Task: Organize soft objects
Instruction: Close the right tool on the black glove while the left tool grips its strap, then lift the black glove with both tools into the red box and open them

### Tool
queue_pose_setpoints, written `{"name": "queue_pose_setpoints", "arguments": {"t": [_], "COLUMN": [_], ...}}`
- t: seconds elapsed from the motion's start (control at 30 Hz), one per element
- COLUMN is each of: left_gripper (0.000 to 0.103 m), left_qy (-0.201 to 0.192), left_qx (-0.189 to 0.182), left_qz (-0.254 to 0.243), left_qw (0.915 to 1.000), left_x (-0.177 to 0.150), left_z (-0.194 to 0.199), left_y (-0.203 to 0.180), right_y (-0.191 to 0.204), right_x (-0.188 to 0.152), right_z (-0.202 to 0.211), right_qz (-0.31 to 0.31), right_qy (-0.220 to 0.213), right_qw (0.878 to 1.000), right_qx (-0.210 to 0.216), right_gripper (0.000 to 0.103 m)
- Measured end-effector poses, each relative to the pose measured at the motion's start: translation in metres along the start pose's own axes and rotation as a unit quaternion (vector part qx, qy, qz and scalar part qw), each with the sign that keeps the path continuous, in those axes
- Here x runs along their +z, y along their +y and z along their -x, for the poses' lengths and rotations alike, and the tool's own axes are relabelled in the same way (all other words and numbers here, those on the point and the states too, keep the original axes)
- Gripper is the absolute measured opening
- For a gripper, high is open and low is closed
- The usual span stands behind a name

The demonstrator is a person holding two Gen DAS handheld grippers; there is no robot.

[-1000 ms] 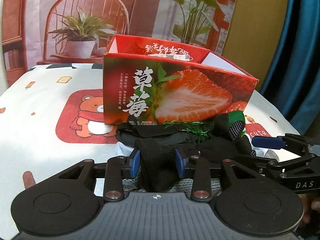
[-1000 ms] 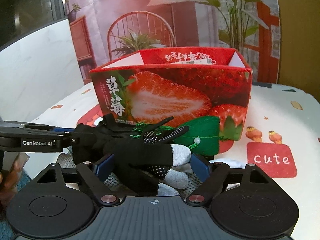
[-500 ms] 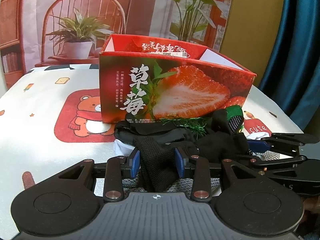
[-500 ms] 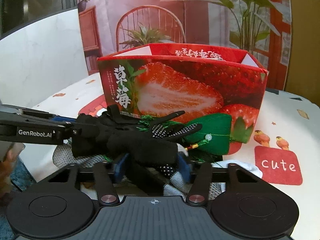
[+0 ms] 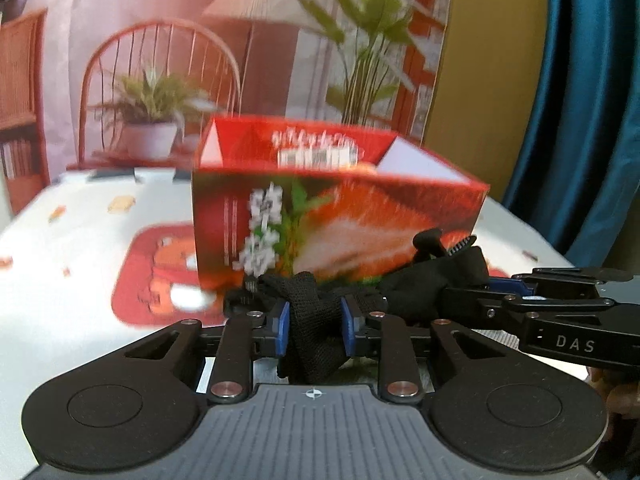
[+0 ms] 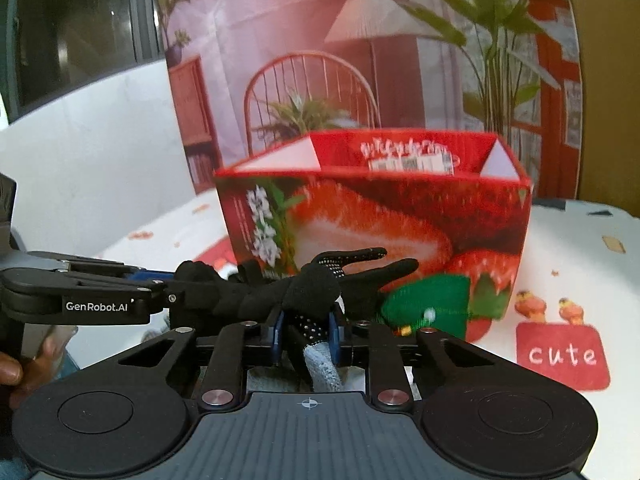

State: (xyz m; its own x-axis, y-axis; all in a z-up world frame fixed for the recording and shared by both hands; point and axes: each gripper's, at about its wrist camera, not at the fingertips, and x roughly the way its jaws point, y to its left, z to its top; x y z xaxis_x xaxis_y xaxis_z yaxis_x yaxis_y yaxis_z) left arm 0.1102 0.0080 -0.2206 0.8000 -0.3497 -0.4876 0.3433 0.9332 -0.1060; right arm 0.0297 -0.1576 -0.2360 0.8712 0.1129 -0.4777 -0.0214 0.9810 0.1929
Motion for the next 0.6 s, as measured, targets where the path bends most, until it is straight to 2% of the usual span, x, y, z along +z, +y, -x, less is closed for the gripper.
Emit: {"name": "queue_pose_setpoints", "arguments": {"t": [0.17,0.6], "left_gripper": [0.027,0.027], "left_qy": [-0.036,-0.079], "left_qx": [-0.001,0.005], "left_qz": [-0.005,0.015], "left_qw": [0.9993,0.9968], "left_x": [0.018,0.090], "left_z": [0.014,0.007], "left_y": [-0.002,0.004], "right_y": [0.000,-0.009], "right_x": [0.018,0.096], "right_z": [0.011,-0.002], "right_qz": [0.002,0.020], "right_qy": [-0.032,-0.075], "right_qw": [0.999,0.997], "right_qx": [0.004,0.010], "right_gripper": [0.019,0.019]}}
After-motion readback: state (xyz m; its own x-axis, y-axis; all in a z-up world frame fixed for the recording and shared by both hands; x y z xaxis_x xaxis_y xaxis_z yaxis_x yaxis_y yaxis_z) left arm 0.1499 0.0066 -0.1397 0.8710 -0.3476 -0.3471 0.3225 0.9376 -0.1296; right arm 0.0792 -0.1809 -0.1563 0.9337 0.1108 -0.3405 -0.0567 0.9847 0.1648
